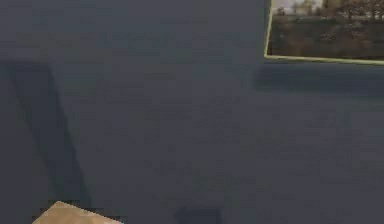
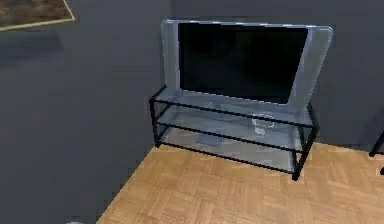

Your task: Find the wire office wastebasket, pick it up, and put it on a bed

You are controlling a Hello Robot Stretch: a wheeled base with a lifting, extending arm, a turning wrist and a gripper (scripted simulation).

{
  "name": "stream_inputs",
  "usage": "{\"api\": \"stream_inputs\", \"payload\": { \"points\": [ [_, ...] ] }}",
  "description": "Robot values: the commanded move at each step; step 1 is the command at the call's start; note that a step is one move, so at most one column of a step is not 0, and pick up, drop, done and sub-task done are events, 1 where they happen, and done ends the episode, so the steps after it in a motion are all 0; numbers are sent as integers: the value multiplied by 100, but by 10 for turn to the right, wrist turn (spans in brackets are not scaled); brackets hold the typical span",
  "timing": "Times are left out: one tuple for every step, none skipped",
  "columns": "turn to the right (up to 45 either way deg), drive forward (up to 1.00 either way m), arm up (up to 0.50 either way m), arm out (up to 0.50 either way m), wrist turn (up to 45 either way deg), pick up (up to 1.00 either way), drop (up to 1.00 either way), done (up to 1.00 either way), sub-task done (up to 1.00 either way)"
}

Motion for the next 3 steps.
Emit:
{"api": "stream_inputs", "payload": {
  "points": [
    [-420,0,0,0,0,0,0,0,0],
    [0,0,8,0,0,0,0,0,0],
    [0,0,0,32,0,0,0,0,0]
  ]
}}
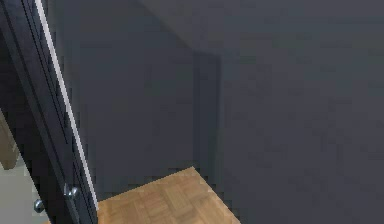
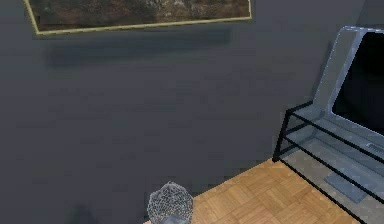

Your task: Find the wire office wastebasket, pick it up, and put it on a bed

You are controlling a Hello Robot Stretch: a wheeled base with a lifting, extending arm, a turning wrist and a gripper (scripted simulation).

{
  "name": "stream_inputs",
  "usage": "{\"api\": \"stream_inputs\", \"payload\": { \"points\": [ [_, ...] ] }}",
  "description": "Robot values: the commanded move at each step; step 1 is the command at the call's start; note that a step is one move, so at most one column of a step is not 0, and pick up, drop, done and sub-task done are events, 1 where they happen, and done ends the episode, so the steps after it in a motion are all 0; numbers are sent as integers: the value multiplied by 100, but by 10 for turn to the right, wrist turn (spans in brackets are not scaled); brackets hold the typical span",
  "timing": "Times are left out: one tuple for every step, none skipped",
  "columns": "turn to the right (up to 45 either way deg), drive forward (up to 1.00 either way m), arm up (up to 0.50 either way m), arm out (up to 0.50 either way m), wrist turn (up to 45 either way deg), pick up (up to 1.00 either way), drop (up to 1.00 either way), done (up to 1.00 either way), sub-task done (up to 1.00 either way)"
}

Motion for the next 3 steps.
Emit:
{"api": "stream_inputs", "payload": {
  "points": [
    [0,0,0,0,450,0,0,0,0],
    [0,0,0,0,450,0,0,0,0],
    [0,0,0,0,450,0,0,0,0]
  ]
}}
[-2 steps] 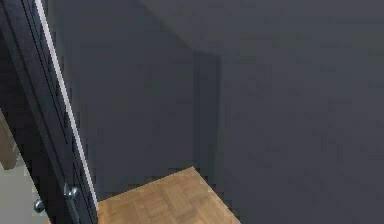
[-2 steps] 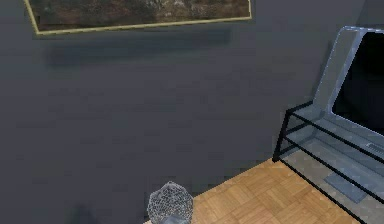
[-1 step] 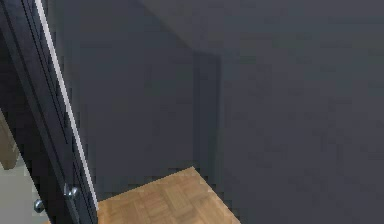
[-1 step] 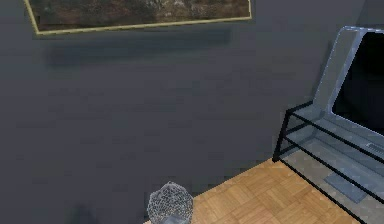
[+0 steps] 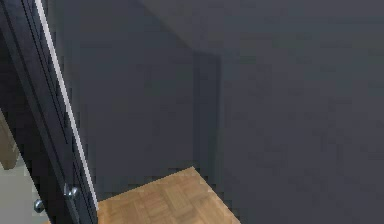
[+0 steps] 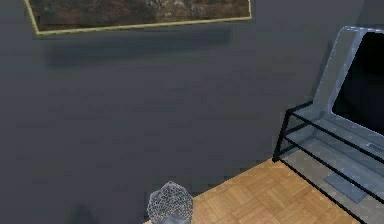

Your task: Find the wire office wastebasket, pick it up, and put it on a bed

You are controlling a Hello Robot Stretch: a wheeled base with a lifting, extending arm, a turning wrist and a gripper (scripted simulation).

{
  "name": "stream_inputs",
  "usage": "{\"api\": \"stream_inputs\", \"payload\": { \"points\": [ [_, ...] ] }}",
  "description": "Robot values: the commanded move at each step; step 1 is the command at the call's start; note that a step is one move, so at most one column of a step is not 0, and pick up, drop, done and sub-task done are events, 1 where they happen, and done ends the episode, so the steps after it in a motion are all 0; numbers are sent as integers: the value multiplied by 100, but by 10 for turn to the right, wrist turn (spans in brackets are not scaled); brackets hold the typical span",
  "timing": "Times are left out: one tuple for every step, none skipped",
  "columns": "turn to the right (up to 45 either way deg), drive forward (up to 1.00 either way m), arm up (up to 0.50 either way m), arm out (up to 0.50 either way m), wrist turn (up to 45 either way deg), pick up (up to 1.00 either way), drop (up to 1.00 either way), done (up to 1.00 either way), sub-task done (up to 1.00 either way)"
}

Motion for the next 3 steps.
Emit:
{"api": "stream_inputs", "payload": {
  "points": [
    [0,0,0,0,210,0,0,0,0],
    [0,0,0,0,0,100,0,0,0],
    [0,0,10,0,0,0,0,0,0]
  ]
}}
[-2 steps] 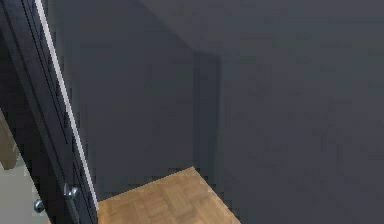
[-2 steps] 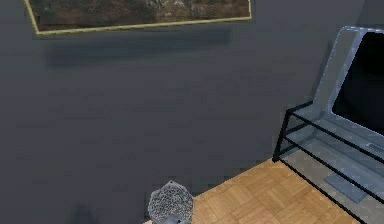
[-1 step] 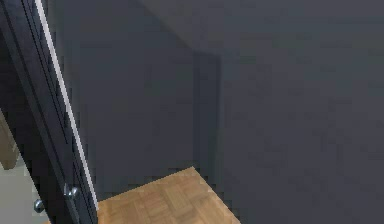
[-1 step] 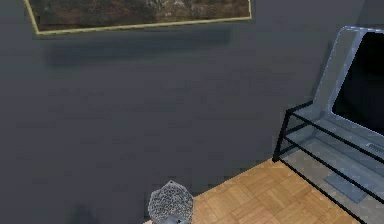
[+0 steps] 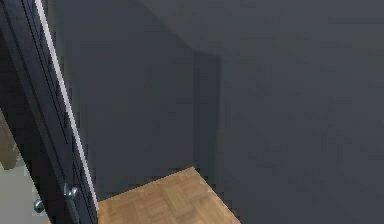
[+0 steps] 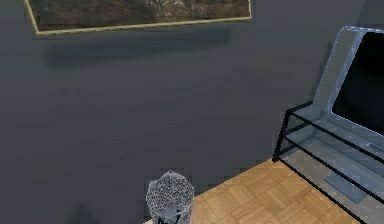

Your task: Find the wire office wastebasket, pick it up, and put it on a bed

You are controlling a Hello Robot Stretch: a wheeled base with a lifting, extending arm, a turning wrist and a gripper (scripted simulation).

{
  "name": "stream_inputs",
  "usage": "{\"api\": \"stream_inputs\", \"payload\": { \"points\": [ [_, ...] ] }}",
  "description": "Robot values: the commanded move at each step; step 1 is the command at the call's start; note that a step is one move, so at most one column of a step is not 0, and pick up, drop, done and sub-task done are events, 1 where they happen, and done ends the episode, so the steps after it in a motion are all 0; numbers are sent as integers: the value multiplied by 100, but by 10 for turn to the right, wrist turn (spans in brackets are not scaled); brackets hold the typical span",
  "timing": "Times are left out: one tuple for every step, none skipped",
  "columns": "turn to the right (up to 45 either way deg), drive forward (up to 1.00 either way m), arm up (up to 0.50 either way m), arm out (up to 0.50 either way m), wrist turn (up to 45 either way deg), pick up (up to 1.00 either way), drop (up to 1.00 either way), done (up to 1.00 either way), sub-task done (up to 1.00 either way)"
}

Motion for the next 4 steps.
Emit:
{"api": "stream_inputs", "payload": {
  "points": [
    [0,0,50,0,0,0,0,0,0],
    [0,0,20,0,0,0,0,0,0],
    [0,0,0,0,-450,0,0,0,0],
    [0,0,0,0,-450,0,0,0,0]
  ]
}}
